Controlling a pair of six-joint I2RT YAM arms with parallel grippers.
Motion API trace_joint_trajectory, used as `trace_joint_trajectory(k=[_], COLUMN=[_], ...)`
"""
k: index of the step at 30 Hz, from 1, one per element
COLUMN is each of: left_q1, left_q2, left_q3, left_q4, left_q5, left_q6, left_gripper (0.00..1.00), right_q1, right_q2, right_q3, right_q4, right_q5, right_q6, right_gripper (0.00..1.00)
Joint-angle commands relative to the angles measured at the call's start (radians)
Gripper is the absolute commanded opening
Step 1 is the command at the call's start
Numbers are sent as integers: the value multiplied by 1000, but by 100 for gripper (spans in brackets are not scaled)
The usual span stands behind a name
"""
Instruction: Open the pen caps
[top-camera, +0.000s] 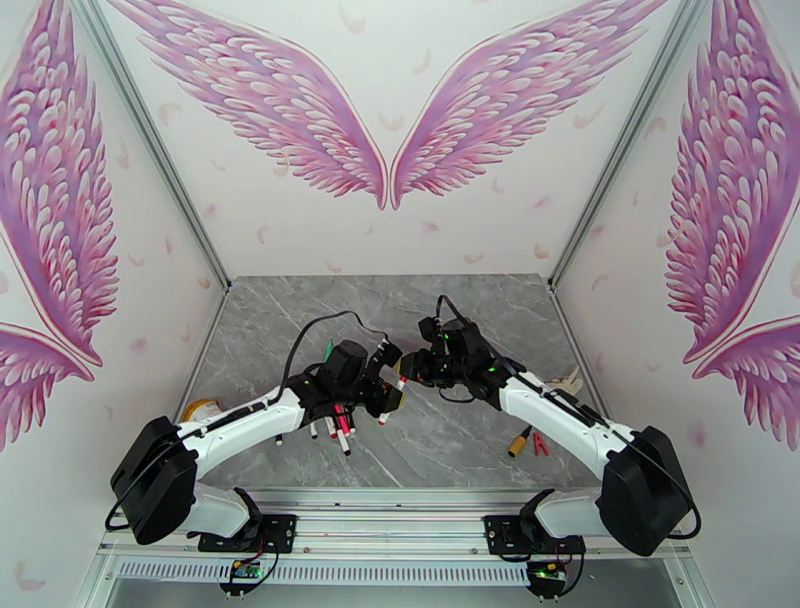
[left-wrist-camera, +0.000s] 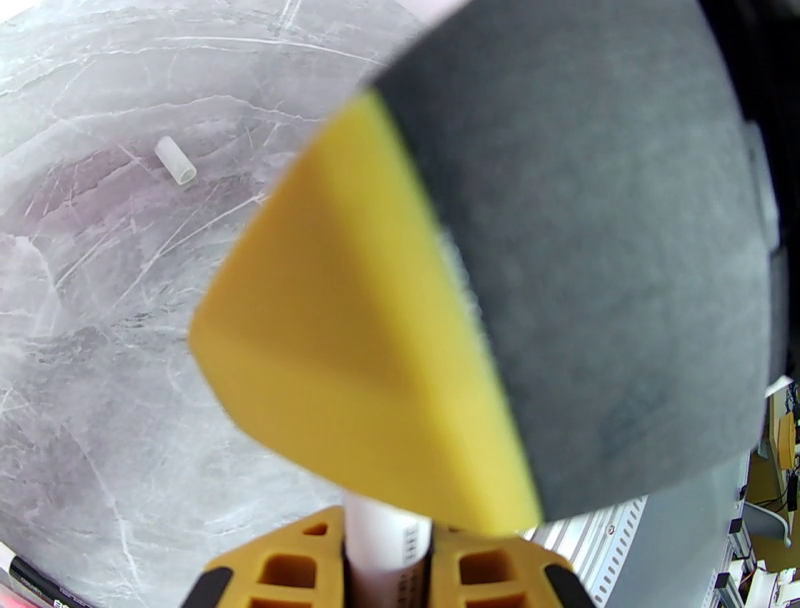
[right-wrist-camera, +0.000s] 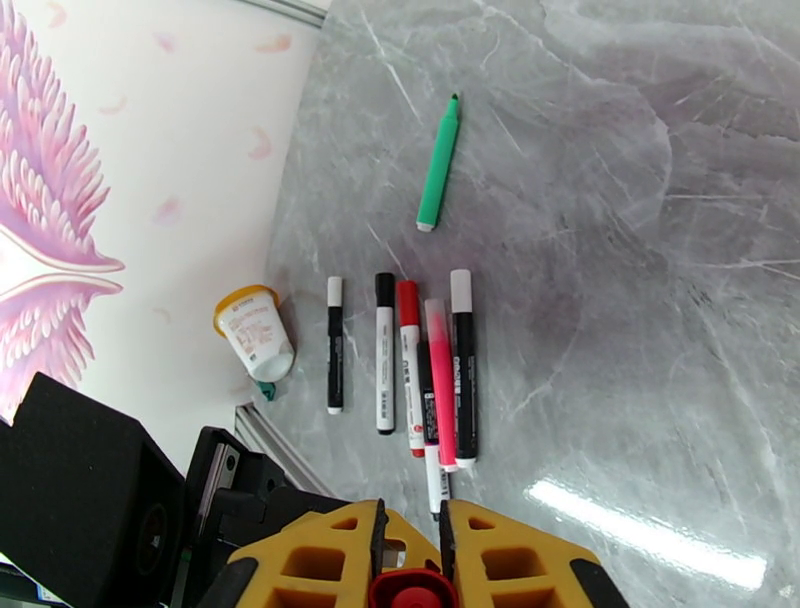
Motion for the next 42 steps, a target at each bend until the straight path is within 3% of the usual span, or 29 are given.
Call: trace_joint_trajectory(k=[1,4,16,28,31,36,42], left_q1=[-7,-9,-12,-4,-23,-109,-130], left_q2=[-27,-30,-44,-45,-32,-43,-57], left_q3=[-1,5,18,6,31,44,29], left_q4=[-6,-6,-20,-25,-111,-169,-148], left_q5=[5,5,5,-7,-117,-392,-369], left_q6=[-1,-1,-4,-19,12,48,53], left_gripper=[10,10,10,9,7,6,5], right_q1=[-4,-3,11,10,0,-15,-48], right_q2=[-8,0,31,-4,-31,-60,-80], right_q3=[25,31,36,49,70,99,87], right_q4=[30,36,41,13,-23,-129,-161], right_q5=[-13,-34,-37,-1,30,160,226], right_q6=[-3,-1,1,-21,-33,-9,18], right_gripper=[21,31,31,10,9,6,5])
